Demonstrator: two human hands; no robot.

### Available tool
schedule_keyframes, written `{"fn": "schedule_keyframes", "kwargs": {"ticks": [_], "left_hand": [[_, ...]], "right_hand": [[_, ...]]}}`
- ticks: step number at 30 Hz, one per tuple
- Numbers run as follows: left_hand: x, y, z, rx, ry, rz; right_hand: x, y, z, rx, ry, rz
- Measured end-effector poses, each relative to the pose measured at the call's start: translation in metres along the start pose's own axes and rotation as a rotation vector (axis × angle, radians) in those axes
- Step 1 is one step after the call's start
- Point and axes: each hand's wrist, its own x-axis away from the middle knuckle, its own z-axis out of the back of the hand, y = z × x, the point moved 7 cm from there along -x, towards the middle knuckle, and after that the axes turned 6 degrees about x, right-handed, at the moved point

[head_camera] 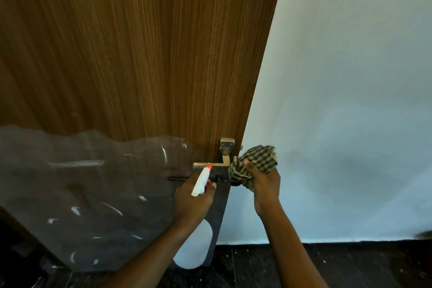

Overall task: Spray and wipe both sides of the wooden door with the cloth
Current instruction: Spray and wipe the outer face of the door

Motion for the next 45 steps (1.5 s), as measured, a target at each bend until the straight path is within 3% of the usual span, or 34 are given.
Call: {"fn": "schedule_keyframes", "kwargs": {"ticks": [3,7,9,12,17,22,24,30,34,37,39,43,45], "left_hand": [[0.0,-0.004,0.01,0.065,0.031,0.018],[0.002,-0.004,0.018,0.015,0.051,0.025],[0.002,-0.004,0.023,0.012,0.071,0.062],[0.002,-0.005,0.031,0.087,0.089,0.104],[0.003,-0.001,0.037,0.105,0.069,0.091],[0.006,0.006,0.031,0.046,0.057,0.044],[0.008,0.006,0.03,0.073,0.044,0.062],[0.009,0.003,0.031,0.107,0.03,0.064],[0.006,0.006,0.018,0.073,0.023,0.067],[0.005,0.009,0.009,0.046,0.014,0.085],[0.006,0.013,0.005,0.043,0.022,0.068],[0.009,0.011,0.008,0.091,0.025,0.072],[0.011,0.008,0.012,0.085,0.015,0.072]], "right_hand": [[0.0,-0.023,-0.045,0.372,0.066,0.327],[0.016,-0.036,-0.116,1.019,-0.162,1.003],[0.013,-0.039,-0.117,1.188,-0.21,1.159],[0.003,-0.037,-0.089,1.165,-0.176,1.114],[-0.009,-0.03,-0.063,0.981,-0.023,0.861],[0.019,-0.04,-0.125,1.195,-0.191,1.142],[0.013,-0.043,-0.119,1.253,-0.2,1.171],[-0.016,-0.054,-0.054,1.053,0.074,0.893],[0.006,-0.051,-0.107,1.255,-0.129,1.21],[0.004,-0.053,-0.11,1.35,-0.209,1.302],[0.001,-0.05,-0.091,1.304,-0.201,1.258],[0.003,-0.039,-0.07,1.171,-0.075,0.997],[0.014,-0.03,-0.072,1.209,-0.095,0.999]]}}
